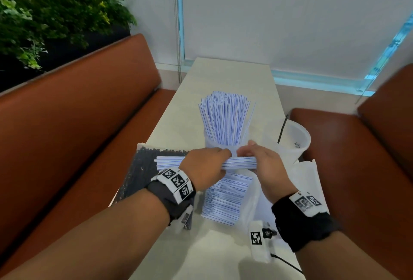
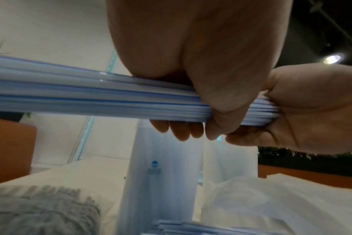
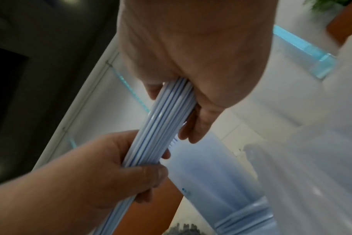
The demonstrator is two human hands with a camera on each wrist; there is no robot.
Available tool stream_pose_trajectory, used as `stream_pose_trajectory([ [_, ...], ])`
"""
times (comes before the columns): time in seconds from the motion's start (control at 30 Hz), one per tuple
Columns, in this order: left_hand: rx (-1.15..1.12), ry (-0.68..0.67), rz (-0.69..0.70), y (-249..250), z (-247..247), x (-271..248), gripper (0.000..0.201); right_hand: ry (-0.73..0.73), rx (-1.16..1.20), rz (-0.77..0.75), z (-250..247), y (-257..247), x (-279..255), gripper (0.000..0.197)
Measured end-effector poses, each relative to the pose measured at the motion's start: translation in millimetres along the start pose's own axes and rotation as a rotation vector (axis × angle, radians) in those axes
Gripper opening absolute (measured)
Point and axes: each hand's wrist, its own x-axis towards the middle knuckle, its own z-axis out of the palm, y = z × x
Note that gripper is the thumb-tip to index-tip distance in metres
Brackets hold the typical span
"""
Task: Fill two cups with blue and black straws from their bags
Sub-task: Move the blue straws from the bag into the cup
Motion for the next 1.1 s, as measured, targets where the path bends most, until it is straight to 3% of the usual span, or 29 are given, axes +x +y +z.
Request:
stream_pose_trajectory([
  [0.1,-0.251,0.063,-0.117,-2.8,-18.0,4.5,0.009,0.062,0.321,0.164,-8.0,4.9,2.3,0.048],
  [0.2,-0.876,0.298,-0.241,0.8,-48.5,9.0,0.008,0.048,0.423,0.344,-7.1,15.7,0.7,0.061],
  [0.3,-1.421,0.603,-0.198,14.1,-76.5,20.8,0.013,-0.008,0.521,0.454,1.3,17.2,-3.5,0.067],
  [0.4,-1.766,0.740,-0.156,21.4,-84.0,34.2,0.025,-0.048,0.665,0.494,12.1,7.6,-6.2,0.070],
  [0.53,-1.778,0.725,-0.250,36.6,-66.4,37.9,0.026,-0.153,0.739,0.502,22.0,-2.6,-9.4,0.075],
  [0.77,-1.804,0.746,-0.316,39.0,-61.5,37.3,0.023,-0.270,0.597,0.428,16.6,3.3,-9.9,0.071],
  [0.83,-1.795,0.737,-0.316,38.6,-62.3,37.6,0.024,-0.267,0.423,0.311,17.8,1.2,-12.1,0.066],
  [0.9,-1.805,0.731,-0.328,34.0,-62.3,37.5,0.026,-0.257,0.159,0.053,15.0,-0.9,-11.5,0.050],
  [0.97,-1.800,0.688,-0.351,34.3,-60.0,35.3,0.016,-0.337,-0.155,-0.135,14.3,-4.1,-12.0,0.033],
  [1.03,-1.777,0.631,-0.373,37.1,-57.2,32.4,0.011,-0.378,-0.373,-0.169,18.4,-5.5,-11.5,0.018],
  [1.1,-1.772,0.622,-0.375,33.0,-59.6,32.0,0.017,-0.312,-0.454,-0.159,19.5,-4.0,-9.5,0.020],
])
